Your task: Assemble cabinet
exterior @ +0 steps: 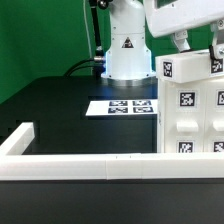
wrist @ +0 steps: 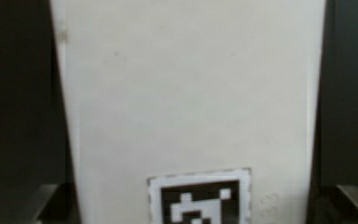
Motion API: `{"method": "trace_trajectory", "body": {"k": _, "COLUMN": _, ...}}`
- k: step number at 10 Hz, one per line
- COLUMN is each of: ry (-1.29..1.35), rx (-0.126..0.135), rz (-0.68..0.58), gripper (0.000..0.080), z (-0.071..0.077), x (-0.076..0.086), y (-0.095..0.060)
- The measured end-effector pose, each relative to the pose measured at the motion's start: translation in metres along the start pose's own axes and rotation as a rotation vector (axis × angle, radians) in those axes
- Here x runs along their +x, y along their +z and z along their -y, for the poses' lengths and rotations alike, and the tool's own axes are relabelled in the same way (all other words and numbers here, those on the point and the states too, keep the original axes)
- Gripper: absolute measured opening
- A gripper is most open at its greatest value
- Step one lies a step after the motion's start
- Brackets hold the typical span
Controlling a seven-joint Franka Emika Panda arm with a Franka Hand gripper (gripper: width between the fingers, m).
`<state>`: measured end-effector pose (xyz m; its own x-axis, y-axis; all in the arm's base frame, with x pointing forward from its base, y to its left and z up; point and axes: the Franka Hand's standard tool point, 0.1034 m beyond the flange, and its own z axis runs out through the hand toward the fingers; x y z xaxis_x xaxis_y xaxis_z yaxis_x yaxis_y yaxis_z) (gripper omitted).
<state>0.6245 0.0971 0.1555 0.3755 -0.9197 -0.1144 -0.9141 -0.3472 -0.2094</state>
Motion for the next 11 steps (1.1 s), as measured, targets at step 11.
{"method": "trace_trajectory", "body": {"k": 11, "ry": 0.454, "rx": 0.066, "rz": 0.08, "gripper": 0.0649, "z": 0.01, "x": -0.003, "y": -0.006}}
